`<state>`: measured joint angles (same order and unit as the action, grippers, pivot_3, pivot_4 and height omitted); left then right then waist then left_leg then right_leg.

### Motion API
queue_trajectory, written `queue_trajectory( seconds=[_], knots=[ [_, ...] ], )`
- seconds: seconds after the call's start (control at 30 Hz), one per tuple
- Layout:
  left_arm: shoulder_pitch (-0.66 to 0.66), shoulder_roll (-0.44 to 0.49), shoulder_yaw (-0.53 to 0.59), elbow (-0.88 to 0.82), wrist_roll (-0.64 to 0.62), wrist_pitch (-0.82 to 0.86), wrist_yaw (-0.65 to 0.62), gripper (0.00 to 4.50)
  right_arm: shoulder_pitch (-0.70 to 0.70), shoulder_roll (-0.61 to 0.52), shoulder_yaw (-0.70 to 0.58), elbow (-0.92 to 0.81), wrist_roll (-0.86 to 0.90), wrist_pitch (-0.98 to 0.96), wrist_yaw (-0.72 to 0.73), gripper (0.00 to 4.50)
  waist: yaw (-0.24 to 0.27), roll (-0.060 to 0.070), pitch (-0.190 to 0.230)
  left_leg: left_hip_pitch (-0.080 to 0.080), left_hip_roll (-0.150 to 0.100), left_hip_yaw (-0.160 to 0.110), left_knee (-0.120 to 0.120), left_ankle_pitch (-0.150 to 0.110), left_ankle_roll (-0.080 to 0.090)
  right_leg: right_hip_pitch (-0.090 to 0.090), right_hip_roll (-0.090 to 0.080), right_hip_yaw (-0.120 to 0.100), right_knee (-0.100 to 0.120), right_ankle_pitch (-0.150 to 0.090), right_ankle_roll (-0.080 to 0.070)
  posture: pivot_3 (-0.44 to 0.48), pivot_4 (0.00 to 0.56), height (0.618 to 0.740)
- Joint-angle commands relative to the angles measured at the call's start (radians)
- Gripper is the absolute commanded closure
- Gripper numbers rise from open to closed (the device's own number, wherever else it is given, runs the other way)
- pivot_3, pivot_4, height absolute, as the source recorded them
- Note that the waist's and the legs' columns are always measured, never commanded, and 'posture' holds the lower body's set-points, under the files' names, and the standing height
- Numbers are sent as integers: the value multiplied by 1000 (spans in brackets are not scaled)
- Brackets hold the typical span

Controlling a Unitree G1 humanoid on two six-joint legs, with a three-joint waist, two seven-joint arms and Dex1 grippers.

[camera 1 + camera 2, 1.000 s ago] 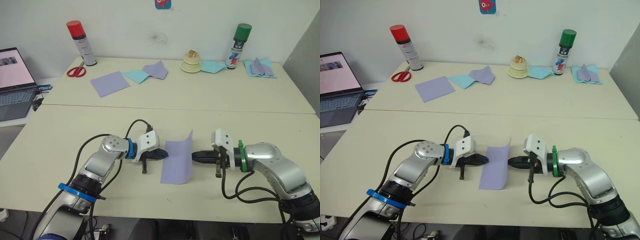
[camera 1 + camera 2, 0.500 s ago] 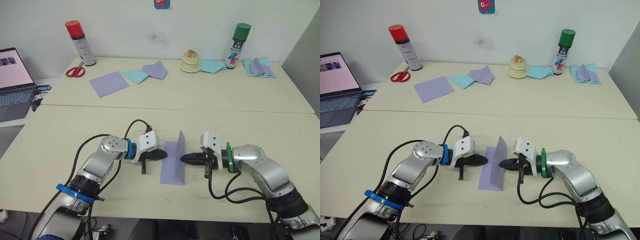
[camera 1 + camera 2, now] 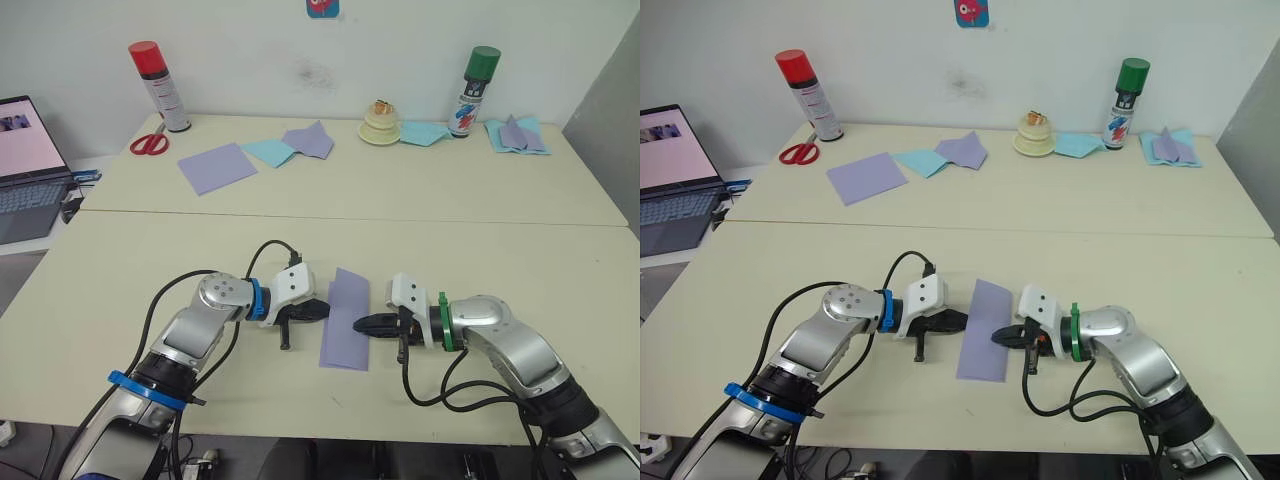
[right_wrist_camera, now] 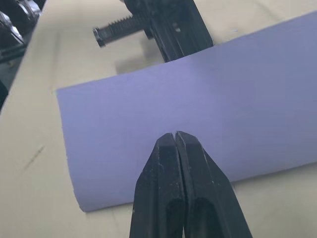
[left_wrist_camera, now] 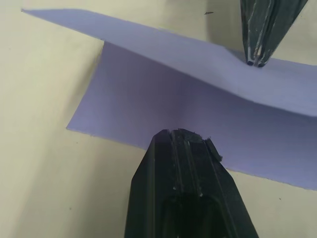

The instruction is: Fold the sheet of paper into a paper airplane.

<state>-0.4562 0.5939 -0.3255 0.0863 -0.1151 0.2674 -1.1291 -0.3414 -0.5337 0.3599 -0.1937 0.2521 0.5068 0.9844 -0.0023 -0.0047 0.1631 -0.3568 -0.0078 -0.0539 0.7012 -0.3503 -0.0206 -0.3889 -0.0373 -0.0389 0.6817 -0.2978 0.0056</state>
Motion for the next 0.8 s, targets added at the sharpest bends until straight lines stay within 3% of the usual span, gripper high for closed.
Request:
queue_trajectory(
  seconds=[0.03, 0.8],
  knots=[
    [24, 19, -10, 5, 21, 23, -7, 4500, -18, 13, 9, 1, -21, -30, -3, 4467, 0, 0, 0, 0, 0, 0, 0, 0, 0, 0, 0, 0, 0, 0, 0, 0, 150, 717],
    [54, 79, 44, -32, 0, 40, -18, 4500, 6, 32, 40, 57, -90, -71, -3, 4467, 0, 0, 0, 0, 0, 0, -1, 0, 0, 0, 0, 0, 0, 0, 0, 0, 150, 717]
  ],
)
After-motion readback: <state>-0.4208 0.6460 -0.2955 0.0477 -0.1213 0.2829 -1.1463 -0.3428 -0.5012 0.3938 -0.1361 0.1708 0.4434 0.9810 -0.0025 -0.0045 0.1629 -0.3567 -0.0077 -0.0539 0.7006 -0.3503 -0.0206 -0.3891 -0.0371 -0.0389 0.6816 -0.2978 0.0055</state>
